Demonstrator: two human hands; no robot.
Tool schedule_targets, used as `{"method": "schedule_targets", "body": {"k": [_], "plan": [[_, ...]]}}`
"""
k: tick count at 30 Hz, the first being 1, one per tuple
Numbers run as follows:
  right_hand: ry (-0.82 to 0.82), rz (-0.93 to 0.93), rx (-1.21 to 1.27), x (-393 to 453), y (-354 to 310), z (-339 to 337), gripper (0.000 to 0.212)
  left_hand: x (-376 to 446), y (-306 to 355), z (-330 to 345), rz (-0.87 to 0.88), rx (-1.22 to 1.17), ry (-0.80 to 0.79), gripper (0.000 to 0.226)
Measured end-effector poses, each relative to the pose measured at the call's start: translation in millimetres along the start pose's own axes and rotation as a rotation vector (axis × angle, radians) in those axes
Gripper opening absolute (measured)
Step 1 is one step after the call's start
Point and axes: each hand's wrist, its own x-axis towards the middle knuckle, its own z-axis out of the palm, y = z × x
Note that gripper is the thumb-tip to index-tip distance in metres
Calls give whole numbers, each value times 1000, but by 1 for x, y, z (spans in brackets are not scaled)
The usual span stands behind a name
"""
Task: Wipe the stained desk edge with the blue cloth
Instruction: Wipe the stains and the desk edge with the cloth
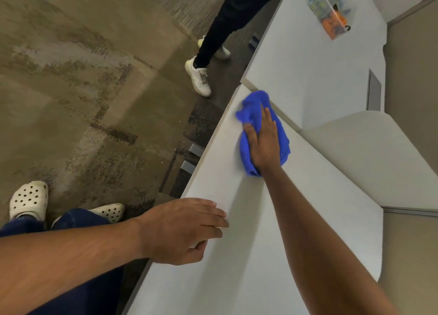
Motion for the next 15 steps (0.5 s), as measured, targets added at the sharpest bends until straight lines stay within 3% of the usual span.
{"method": "schedule_targets", "body": {"k": [4, 7, 12, 15], "plan": [[63, 136, 30, 38, -15, 6, 66, 1, 1, 1, -5, 24, -23, 38], [37, 143, 50, 21, -32, 13, 66, 1, 4, -1, -18, 20, -11, 36], [-83, -271, 3, -60, -54, 32, 63, 2, 5, -3, -17, 10, -32, 38], [-133, -378, 30, -63, -38, 23, 62, 2, 3, -1, -23, 12, -57, 39]]}}
